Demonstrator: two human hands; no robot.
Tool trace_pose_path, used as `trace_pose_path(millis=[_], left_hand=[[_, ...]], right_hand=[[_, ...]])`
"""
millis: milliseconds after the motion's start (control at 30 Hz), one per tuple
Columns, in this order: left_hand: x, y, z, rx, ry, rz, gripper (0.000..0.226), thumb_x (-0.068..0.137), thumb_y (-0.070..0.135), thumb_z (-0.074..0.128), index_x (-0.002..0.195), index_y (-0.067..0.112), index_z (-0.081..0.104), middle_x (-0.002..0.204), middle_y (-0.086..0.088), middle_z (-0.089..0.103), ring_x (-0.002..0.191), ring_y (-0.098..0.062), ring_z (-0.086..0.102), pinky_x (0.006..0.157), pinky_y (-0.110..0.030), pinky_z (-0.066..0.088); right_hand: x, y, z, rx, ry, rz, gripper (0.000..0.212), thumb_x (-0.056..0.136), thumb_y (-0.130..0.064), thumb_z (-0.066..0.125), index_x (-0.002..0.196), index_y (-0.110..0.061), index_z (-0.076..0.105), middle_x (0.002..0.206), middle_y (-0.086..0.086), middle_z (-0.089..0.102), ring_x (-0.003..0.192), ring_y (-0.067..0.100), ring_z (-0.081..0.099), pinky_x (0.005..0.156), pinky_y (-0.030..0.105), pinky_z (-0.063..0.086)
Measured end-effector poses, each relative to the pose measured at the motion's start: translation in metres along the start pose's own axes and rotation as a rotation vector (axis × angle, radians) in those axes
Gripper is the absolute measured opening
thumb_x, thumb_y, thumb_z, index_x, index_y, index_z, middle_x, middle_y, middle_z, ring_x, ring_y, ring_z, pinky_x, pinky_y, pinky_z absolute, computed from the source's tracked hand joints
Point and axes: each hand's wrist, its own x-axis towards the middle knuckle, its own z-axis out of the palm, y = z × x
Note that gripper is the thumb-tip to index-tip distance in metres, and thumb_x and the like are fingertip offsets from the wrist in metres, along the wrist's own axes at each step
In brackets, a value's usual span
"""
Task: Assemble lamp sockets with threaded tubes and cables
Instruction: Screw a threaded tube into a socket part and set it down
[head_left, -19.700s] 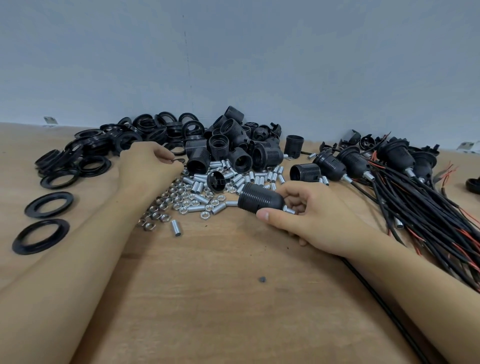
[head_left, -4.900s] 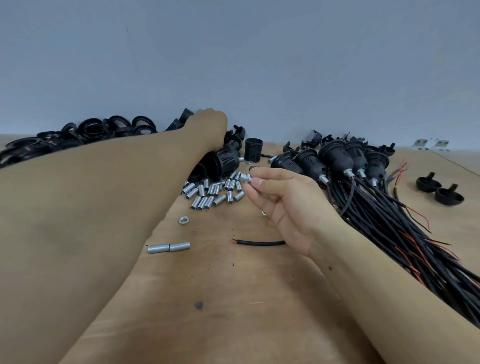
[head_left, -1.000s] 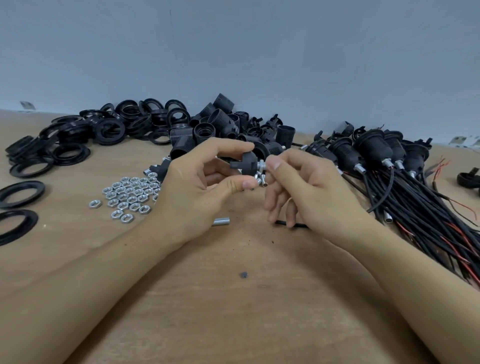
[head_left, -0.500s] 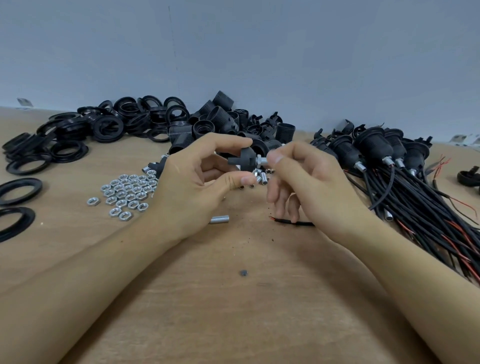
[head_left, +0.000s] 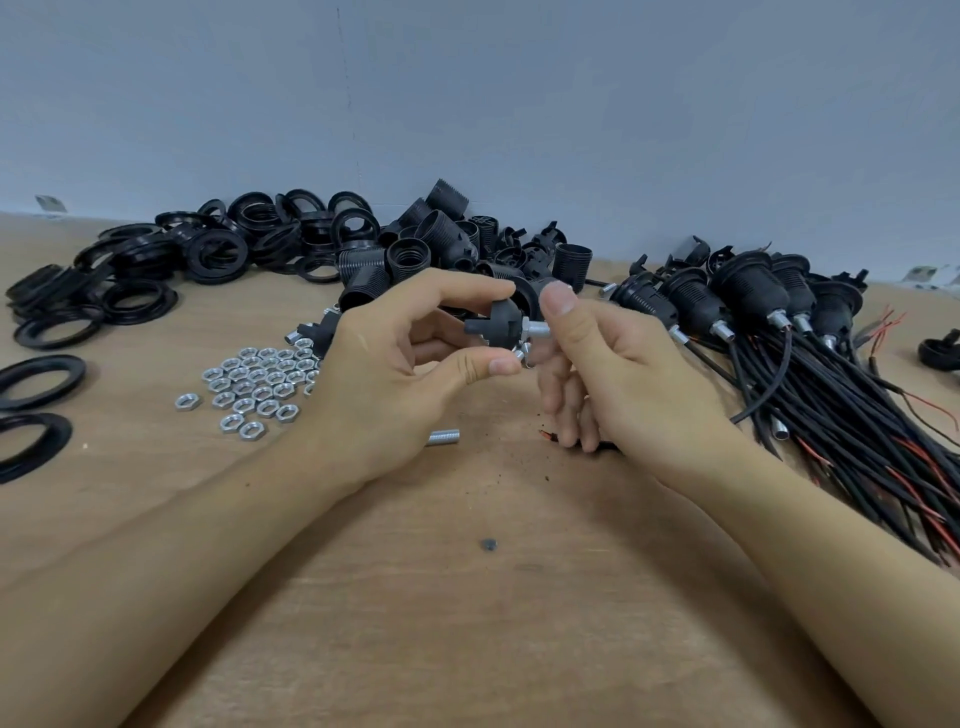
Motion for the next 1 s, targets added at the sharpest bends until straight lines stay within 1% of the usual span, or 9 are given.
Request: trace_pose_path(millis=[133,233,367,467,533,633,767,867,1000], left_hand=[[0.0005,0.0,0.0006,0.01,-0.004,0.011,0.04,0.077,0.03,0.079,0.115,0.032,0.066,0.105,0.009,0.07,0.093,-0.025,0.07,0.086,-0.039,0.059],[-0.0007,-0.0001,0.0011,0.016,-0.01,0.006,0.04,0.077,0.031,0.079,0.115,0.032,0.067,0.105,0.008,0.07,0.093,-0.026,0.069,0.086,-0.038,0.059],[0.0,-0.0008,0.0,0.001,0.013,0.006,0.039,0.077,0.03,0.079,0.114,0.034,0.067,0.105,0.007,0.07,0.093,-0.026,0.07,0.086,-0.038,0.059],[-0.0008,0.0006,0.0005,0.026,-0.003,0.011,0.039,0.078,0.031,0.079,0.115,0.034,0.066,0.105,0.014,0.068,0.091,-0.023,0.069,0.085,-0.037,0.059],[-0.0003,0.001,0.0013,0.033,-0.002,0.014,0.039,0.078,0.031,0.079,0.114,0.034,0.066,0.105,0.015,0.068,0.091,-0.024,0.069,0.084,-0.037,0.059],[-0.0004,0.0006,0.0001,0.036,0.008,0.016,0.039,0.077,0.031,0.079,0.114,0.033,0.066,0.105,0.011,0.068,0.092,-0.026,0.07,0.085,-0.04,0.059],[-0.001,0.0007,0.001,0.056,-0.007,0.024,0.04,0.078,0.031,0.08,0.115,0.034,0.066,0.105,0.011,0.068,0.093,-0.028,0.069,0.084,-0.041,0.06],[-0.0005,0.0007,-0.0005,0.041,0.005,0.019,0.04,0.077,0.03,0.08,0.114,0.034,0.067,0.105,0.008,0.068,0.092,-0.028,0.069,0.085,-0.041,0.059],[-0.0018,0.0018,0.0003,0.056,-0.015,0.02,0.039,0.077,0.033,0.079,0.115,0.034,0.066,0.103,0.011,0.068,0.091,-0.024,0.069,0.083,-0.037,0.059]], right_hand=[[0.0006,0.0004,-0.0023,0.006,-0.042,-0.008,0.036,0.096,-0.042,0.046,0.074,-0.016,0.056,0.06,0.003,0.062,0.044,0.021,0.055,0.039,0.028,0.039],[-0.0015,-0.0006,-0.0005,-0.012,-0.062,0.064,0.056,0.099,-0.057,0.038,0.068,-0.015,0.057,0.056,0.009,0.063,0.039,0.021,0.053,0.039,0.025,0.04],[-0.0011,-0.0016,-0.0002,-0.011,-0.074,0.002,0.037,0.096,-0.049,0.044,0.08,-0.017,0.053,0.064,0.004,0.064,0.042,0.022,0.054,0.041,0.03,0.042],[-0.0009,-0.0005,0.0012,-0.009,-0.062,0.024,0.05,0.099,-0.054,0.039,0.064,-0.021,0.053,0.055,0.008,0.062,0.038,0.02,0.052,0.04,0.026,0.041],[-0.0011,-0.0001,0.0002,-0.004,-0.054,0.059,0.053,0.097,-0.061,0.038,0.069,-0.02,0.056,0.058,0.009,0.064,0.039,0.02,0.053,0.039,0.026,0.041],[0.0002,0.0003,-0.0003,0.014,-0.085,0.028,0.037,0.095,-0.049,0.043,0.08,-0.017,0.054,0.062,0.004,0.063,0.042,0.022,0.053,0.042,0.029,0.041],[-0.0004,0.0009,-0.0006,-0.011,-0.047,0.053,0.054,0.099,-0.056,0.039,0.064,-0.019,0.054,0.052,0.01,0.061,0.038,0.021,0.05,0.041,0.026,0.04],[0.0,-0.0011,-0.0019,0.001,-0.066,0.041,0.036,0.095,-0.051,0.046,0.082,-0.019,0.055,0.061,0.006,0.064,0.042,0.021,0.052,0.042,0.029,0.04],[0.0005,-0.0003,-0.0028,0.022,-0.087,0.06,0.037,0.1,-0.04,0.043,0.07,-0.02,0.052,0.052,0.006,0.057,0.038,0.02,0.05,0.041,0.027,0.038]])
